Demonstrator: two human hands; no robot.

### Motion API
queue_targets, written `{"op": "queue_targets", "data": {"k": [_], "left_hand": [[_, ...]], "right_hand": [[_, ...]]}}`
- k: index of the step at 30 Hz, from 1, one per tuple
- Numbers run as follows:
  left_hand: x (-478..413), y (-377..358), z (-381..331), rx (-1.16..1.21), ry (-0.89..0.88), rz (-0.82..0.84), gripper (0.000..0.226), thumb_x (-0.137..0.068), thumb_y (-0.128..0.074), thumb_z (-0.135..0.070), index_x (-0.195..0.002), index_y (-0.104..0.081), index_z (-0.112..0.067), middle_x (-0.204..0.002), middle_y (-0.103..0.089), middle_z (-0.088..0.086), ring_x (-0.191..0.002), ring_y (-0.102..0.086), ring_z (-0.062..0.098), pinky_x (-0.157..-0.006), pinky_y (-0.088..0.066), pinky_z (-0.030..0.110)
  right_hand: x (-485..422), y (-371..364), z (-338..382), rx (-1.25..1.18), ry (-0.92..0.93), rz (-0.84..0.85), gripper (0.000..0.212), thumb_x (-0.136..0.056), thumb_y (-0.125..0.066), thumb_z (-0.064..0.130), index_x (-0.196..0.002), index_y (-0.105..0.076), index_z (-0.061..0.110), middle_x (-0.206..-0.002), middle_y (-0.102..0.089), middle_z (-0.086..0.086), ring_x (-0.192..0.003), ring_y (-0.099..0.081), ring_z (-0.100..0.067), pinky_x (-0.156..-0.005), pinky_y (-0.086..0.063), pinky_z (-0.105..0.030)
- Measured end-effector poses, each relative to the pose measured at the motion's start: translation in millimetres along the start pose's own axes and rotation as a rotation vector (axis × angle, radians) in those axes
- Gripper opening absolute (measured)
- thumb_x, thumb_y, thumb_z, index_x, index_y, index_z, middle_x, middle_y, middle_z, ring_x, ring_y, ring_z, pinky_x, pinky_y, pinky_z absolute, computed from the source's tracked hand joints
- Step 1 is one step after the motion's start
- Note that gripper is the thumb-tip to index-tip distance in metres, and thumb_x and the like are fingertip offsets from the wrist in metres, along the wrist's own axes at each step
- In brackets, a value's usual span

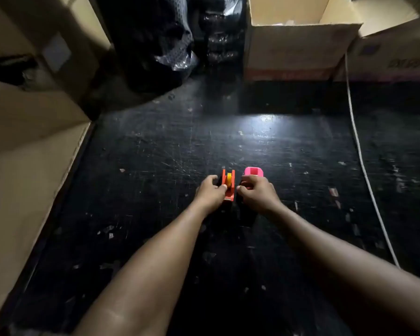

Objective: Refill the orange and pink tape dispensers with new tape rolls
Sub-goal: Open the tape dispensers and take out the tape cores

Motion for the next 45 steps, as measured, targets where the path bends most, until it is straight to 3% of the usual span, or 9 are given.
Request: {"op": "queue_targets", "data": {"k": [6, 9, 14, 22, 28, 32, 37, 41, 45], "left_hand": [[-5.2, -5.0, 6.3, 0.171, 0.036, -0.022, 0.029, -0.094, -0.055, -0.023, -0.121, -0.065, -0.016, -0.109, -0.067, 0.005, -0.099, -0.065, 0.023, -0.091, -0.056, 0.045], [-8.6, -5.0, 8.8, 0.248, 0.038, -0.022, 0.025, -0.095, -0.057, -0.023, -0.117, -0.065, -0.013, -0.103, -0.064, 0.006, -0.087, -0.062, 0.020, -0.067, -0.056, 0.034], [1.3, -1.2, 8.2, 0.327, 0.017, 0.047, 0.023, -0.093, -0.063, -0.024, -0.114, -0.062, -0.013, -0.103, -0.065, 0.007, -0.080, -0.063, 0.018, -0.052, -0.051, 0.028], [30.1, 10.6, -13.6, 0.468, -0.087, 0.172, 0.010, -0.091, -0.066, -0.017, -0.098, -0.060, -0.017, -0.105, -0.070, 0.018, -0.088, -0.070, 0.029, -0.070, -0.058, 0.043], [53.7, 4.5, -24.0, 0.448, -0.156, 0.138, 0.012, -0.094, -0.062, -0.016, -0.104, -0.055, -0.014, -0.095, -0.067, 0.010, -0.074, -0.070, 0.016, -0.054, -0.060, 0.031], [53.9, 8.1, -8.5, 0.443, -0.103, -0.014, 0.019, -0.093, -0.062, -0.014, -0.108, -0.051, -0.011, -0.099, -0.058, 0.005, -0.077, -0.064, 0.019, -0.060, -0.063, 0.037], [54.9, 13.8, 22.5, -0.014, -0.173, -0.119, 0.020, -0.087, -0.069, -0.022, -0.103, -0.060, -0.013, -0.098, -0.064, 0.002, -0.078, -0.063, 0.010, -0.053, -0.052, 0.016], [55.4, 3.4, 34.8, -0.255, -0.227, -0.162, 0.028, -0.085, -0.068, -0.029, -0.109, -0.063, -0.015, -0.115, -0.062, 0.008, -0.106, -0.060, 0.024, -0.088, -0.044, 0.024], [70.7, -15.1, 12.8, -0.107, -0.335, -0.149, 0.037, -0.083, -0.068, -0.046, -0.111, -0.069, -0.021, -0.108, -0.067, -0.001, -0.098, -0.064, 0.015, -0.090, -0.049, 0.025]], "right_hand": [[-0.4, -19.4, 8.7, -0.009, 0.038, 0.011, 0.022, -0.085, -0.055, 0.017, -0.096, -0.072, 0.022, -0.078, -0.066, 0.005, -0.080, -0.064, -0.015, -0.051, -0.034, -0.014], [-2.1, -15.6, 8.5, -0.083, 0.012, -0.016, 0.025, -0.086, -0.055, 0.013, -0.102, -0.074, 0.018, -0.082, -0.064, 0.007, -0.080, -0.059, -0.011, -0.056, -0.037, -0.005], [2.7, -11.1, 9.1, -0.163, -0.001, 0.003, 0.029, -0.083, -0.056, 0.019, -0.105, -0.075, 0.021, -0.095, -0.077, 0.001, -0.089, -0.068, -0.013, -0.078, -0.050, -0.025], [11.5, 9.3, -2.8, -0.559, -0.048, 0.053, 0.022, -0.081, -0.070, 0.021, -0.101, -0.067, 0.013, -0.100, -0.071, -0.022, -0.084, -0.073, -0.032, -0.083, -0.058, -0.057], [26.1, 21.0, -10.2, -0.639, -0.002, 0.026, 0.015, -0.089, -0.066, 0.013, -0.103, -0.064, 0.009, -0.099, -0.070, -0.022, -0.078, -0.075, -0.028, -0.062, -0.060, -0.038], [31.6, 27.1, -33.9, -0.714, -0.093, -0.080, 0.018, -0.088, -0.066, 0.016, -0.104, -0.064, 0.011, -0.107, -0.068, -0.022, -0.089, -0.072, -0.034, -0.076, -0.060, -0.052], [53.3, 36.0, -55.5, -0.757, -0.083, 0.114, 0.016, -0.089, -0.064, 0.010, -0.105, -0.063, 0.006, -0.092, -0.069, -0.017, -0.070, -0.068, -0.023, -0.061, -0.055, -0.034], [58.6, 36.1, -68.6, -0.716, -0.073, 0.166, 0.024, -0.087, -0.067, 0.009, -0.109, -0.063, 0.001, -0.100, -0.070, -0.026, -0.075, -0.072, -0.027, -0.068, -0.060, -0.041], [61.2, 36.4, -74.8, -0.703, -0.051, 0.178, 0.023, -0.085, -0.070, 0.013, -0.107, -0.066, 0.006, -0.100, -0.073, -0.024, -0.084, -0.073, -0.036, -0.082, -0.057, -0.054]]}}
Point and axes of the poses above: each hand's wrist, its own x-axis away from the middle knuckle, its own y-axis out of the back of the hand, z = x × y, the point moved 3 cm from there along -x, towards the middle knuckle
